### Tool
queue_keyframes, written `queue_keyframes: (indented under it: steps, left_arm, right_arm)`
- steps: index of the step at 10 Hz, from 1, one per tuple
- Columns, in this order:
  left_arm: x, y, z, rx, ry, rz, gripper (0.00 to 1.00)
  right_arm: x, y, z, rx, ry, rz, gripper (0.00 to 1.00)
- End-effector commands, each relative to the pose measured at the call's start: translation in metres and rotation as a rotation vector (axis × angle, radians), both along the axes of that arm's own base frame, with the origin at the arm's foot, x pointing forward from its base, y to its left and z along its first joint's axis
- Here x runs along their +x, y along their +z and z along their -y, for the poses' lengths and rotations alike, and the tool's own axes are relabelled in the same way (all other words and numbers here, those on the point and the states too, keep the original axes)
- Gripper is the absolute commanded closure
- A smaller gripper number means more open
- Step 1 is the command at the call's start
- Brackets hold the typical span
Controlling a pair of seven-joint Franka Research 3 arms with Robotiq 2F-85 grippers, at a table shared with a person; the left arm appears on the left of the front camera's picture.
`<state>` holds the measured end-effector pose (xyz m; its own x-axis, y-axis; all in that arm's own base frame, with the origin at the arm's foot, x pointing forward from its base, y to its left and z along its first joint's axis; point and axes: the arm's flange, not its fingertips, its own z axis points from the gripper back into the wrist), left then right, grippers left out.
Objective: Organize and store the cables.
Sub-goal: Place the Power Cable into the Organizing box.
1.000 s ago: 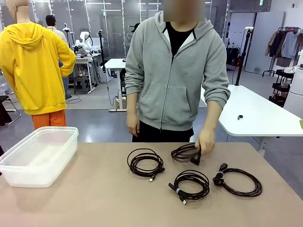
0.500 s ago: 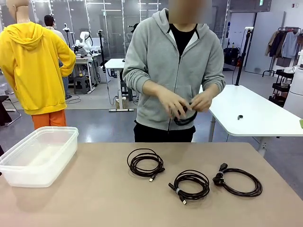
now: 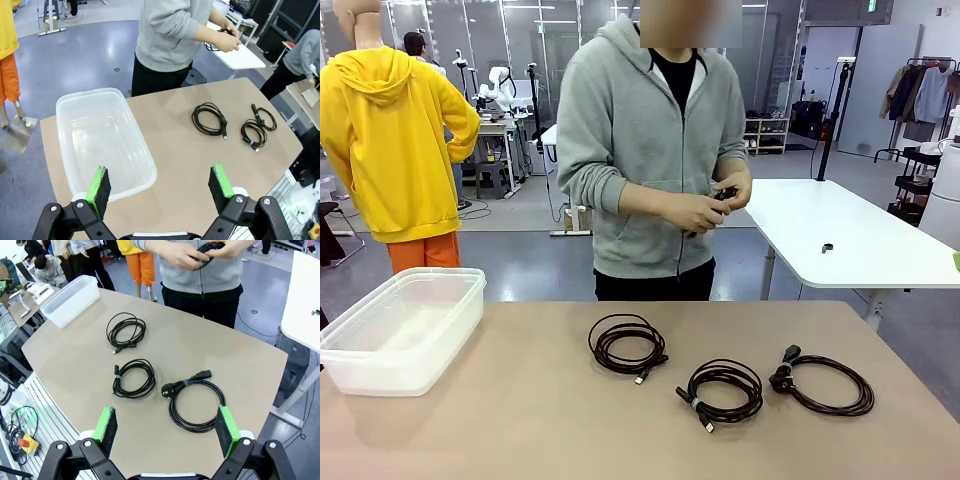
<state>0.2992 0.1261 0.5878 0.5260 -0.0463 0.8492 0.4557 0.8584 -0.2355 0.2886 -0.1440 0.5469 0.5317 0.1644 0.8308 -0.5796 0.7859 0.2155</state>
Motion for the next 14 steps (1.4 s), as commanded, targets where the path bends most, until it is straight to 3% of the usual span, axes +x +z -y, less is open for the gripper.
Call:
queue_keyframes:
  steps: [1, 2, 6, 10, 14]
  left_arm:
    - [0.0, -0.001, 0.0, 0.004, -0.016, 0.001, 0.0]
    - [0.0, -0.001, 0.0, 0.004, -0.016, 0.001, 0.0]
    - [0.0, -0.001, 0.0, 0.004, -0.016, 0.001, 0.0]
    - [0.0, -0.001, 0.0, 0.004, -0.016, 0.001, 0.0]
    - [0.0, -0.001, 0.0, 0.004, -0.016, 0.001, 0.0]
  right_arm:
    - [0.025, -0.001, -0.019, -0.032, -0.1, -0.1, 0.0]
    - [0.044, -0.003, -0.037, -0.038, -0.077, -0.16, 0.0]
    - [0.092, -0.021, -0.081, -0.175, -0.112, -0.266, 0.0]
    - [0.151, -0.086, -0.132, -0.319, -0.163, -0.397, 0.0]
    - [0.175, -0.129, -0.153, -0.442, -0.199, -0.488, 0.0]
